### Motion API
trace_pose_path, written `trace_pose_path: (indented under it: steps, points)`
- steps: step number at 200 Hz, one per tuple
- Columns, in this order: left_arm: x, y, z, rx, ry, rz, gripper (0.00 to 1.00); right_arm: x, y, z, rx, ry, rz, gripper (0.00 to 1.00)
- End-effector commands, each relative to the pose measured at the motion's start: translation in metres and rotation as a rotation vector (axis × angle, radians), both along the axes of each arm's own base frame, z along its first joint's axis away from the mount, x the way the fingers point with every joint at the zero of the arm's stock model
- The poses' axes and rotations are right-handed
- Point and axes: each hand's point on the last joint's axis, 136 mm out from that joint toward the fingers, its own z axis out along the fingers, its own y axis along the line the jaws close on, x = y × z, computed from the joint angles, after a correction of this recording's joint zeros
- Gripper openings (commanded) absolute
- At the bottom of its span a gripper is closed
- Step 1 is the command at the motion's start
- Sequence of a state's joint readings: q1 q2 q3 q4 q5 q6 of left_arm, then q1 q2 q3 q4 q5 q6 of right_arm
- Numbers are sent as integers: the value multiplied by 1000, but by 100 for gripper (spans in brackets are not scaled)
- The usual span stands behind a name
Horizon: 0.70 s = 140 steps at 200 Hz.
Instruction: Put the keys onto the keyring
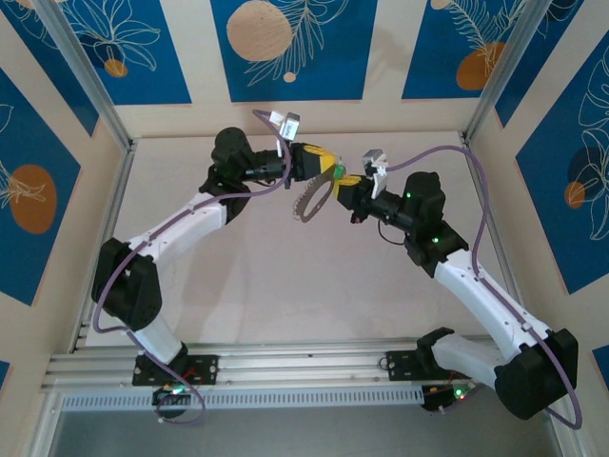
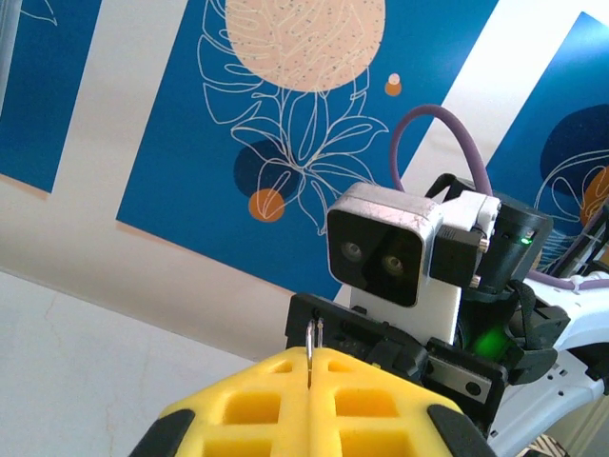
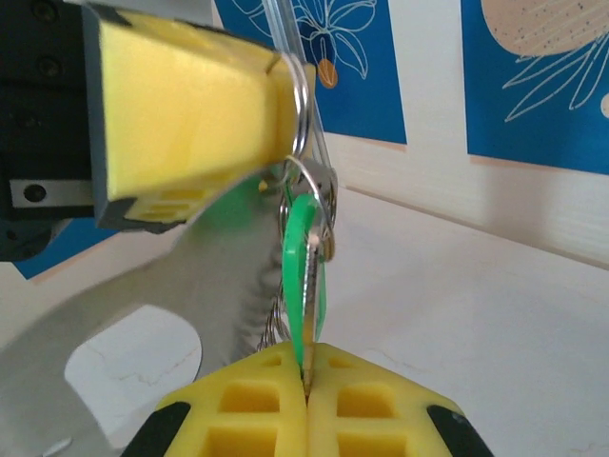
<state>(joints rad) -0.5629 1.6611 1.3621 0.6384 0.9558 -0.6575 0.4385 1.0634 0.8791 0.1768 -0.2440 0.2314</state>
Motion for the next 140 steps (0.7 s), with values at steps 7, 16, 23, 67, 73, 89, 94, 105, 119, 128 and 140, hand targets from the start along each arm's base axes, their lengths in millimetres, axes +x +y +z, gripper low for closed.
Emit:
trace_pose_path:
  steps: [7, 16, 23, 67, 73, 89, 94, 105, 119, 128, 140]
  points:
    - [-3, 2, 17, -27, -51, 35, 0, -12, 7, -10, -35, -16, 39, 0]
    - [-3, 2, 17, -27, -51, 36, 0, -12, 9, -12, -38, -12, 42, 0]
    - [-3, 2, 16, -26, -49, 36, 0, -12, 9, -13, -40, -12, 43, 0]
    - [-2, 1, 11, -21, -44, 39, 0, -21, 20, -2, -48, -45, 72, 0]
    - [-2, 1, 11, -21, -43, 40, 0, -22, 23, -1, -52, -52, 75, 0]
    - [-1, -1, 8, -17, -39, 39, 0, -25, 27, 2, -58, -68, 78, 0]
    - [-1, -1, 6, -16, -38, 37, 0, -26, 29, 3, -61, -71, 82, 0]
    - [-1, -2, 5, -15, -38, 36, 0, -28, 33, 3, -69, -75, 94, 0]
    - [-2, -4, 4, -14, -38, 31, 0, -28, 36, 1, -84, -75, 102, 0]
    - [-2, -4, 3, -13, -37, 31, 0, -28, 36, 0, -90, -71, 98, 0]
    - [-1, -5, 3, -13, -36, 31, 0, -28, 33, -1, -98, -72, 88, 12]
